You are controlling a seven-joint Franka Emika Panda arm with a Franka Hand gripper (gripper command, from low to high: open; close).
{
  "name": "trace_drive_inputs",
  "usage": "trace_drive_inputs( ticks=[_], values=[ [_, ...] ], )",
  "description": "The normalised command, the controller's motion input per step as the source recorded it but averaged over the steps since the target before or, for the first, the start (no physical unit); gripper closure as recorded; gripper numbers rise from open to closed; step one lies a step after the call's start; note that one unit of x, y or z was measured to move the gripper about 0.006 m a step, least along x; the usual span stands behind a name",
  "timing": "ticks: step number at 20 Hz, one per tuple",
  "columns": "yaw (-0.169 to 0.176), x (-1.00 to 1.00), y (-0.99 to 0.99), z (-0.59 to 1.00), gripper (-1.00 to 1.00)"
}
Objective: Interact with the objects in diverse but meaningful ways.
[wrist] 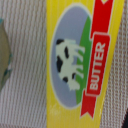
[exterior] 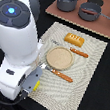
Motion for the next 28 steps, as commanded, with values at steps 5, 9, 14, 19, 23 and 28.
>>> trace_drive_inputs(
  ticks=[5, 9, 14, 19, 23, 28],
  values=[
    [0.000, 0.20, -0.23, -0.03, 1.00],
    [0.013, 0.08, -0.03, 0.47, 1.00],
    [0.000, -0.08, 0.28, 1.00, 1.00],
    [0.000, -0.18, 0.43, 1.00, 1.00],
    [0.000, -0.32, 0.53, 0.91, 1.00],
    [0.000, -0.42, 0.67, 0.57, 1.00]
  ],
)
